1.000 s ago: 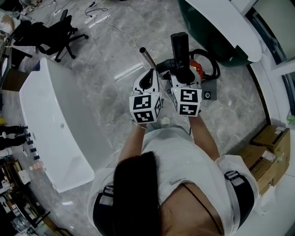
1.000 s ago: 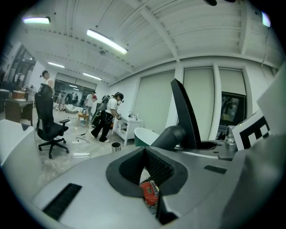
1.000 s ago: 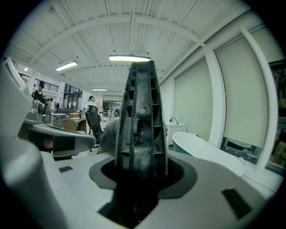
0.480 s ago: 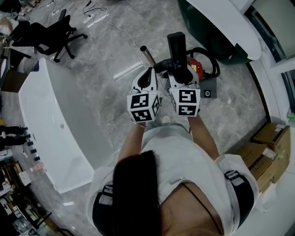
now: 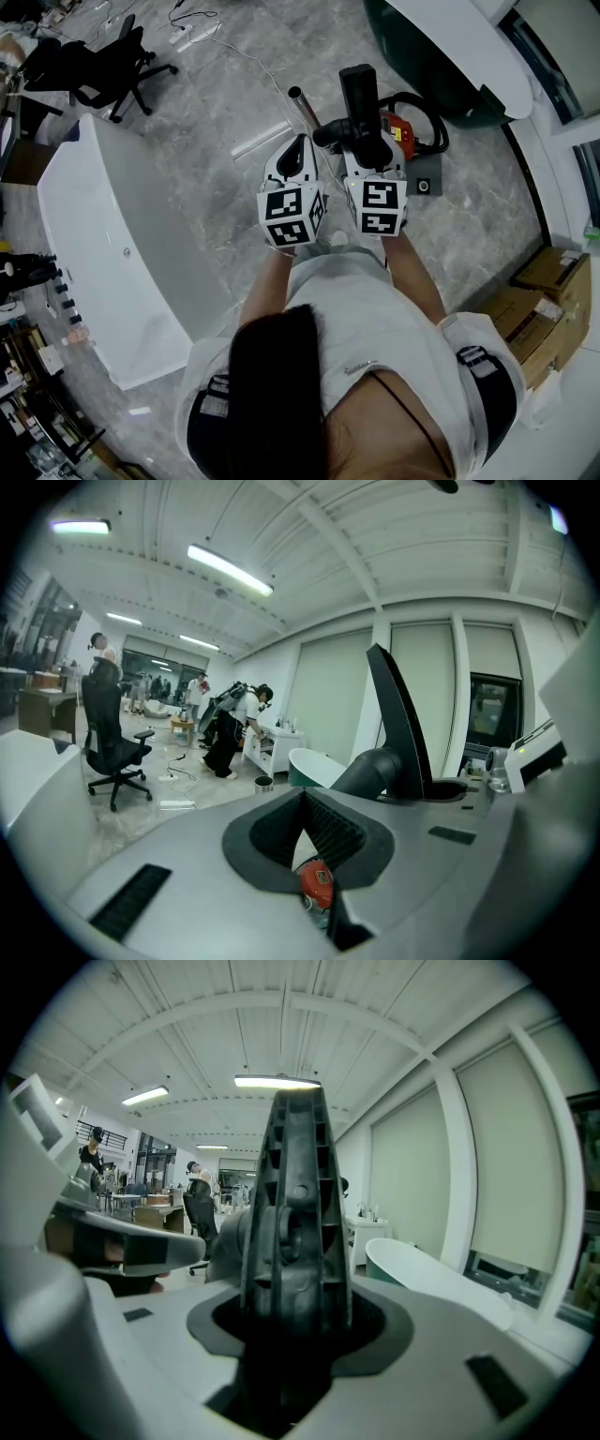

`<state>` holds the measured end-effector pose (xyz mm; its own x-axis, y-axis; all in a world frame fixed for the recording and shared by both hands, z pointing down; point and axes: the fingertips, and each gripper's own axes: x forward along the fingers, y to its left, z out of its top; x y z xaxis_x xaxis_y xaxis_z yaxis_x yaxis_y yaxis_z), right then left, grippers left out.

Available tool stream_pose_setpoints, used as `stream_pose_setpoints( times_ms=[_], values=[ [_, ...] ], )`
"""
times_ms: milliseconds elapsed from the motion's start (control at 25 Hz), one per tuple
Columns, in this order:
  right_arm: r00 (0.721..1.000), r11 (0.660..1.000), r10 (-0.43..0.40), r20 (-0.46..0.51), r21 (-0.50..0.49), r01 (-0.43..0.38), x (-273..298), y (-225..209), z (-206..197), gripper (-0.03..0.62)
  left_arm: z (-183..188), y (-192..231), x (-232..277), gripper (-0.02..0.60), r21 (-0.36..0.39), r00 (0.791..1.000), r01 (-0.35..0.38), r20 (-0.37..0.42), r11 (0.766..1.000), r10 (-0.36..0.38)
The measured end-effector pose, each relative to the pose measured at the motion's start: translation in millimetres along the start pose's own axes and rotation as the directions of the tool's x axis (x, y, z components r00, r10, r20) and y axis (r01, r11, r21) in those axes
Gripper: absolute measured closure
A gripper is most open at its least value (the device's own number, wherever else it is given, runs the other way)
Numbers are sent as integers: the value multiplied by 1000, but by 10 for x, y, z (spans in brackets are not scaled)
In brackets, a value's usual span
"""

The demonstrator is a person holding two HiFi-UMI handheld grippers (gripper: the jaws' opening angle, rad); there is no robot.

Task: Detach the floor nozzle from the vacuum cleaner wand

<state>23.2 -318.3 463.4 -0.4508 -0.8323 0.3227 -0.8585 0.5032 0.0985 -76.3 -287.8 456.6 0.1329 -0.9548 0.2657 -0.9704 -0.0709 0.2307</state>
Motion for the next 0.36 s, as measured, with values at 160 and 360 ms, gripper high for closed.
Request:
stream_pose_setpoints(
  times_ms=[160, 360],
  values=[
    [1000, 1000, 3, -3, -11, -3, 0, 37, -18, 379, -36, 35, -31, 577, -3, 1000, -8, -4, 1000, 8],
    [1000, 1000, 5, -3, -12, -5, -22, 39, -43, 379, -91, 58, -52, 577, -8, 1000, -21, -12, 1000, 21]
  ],
)
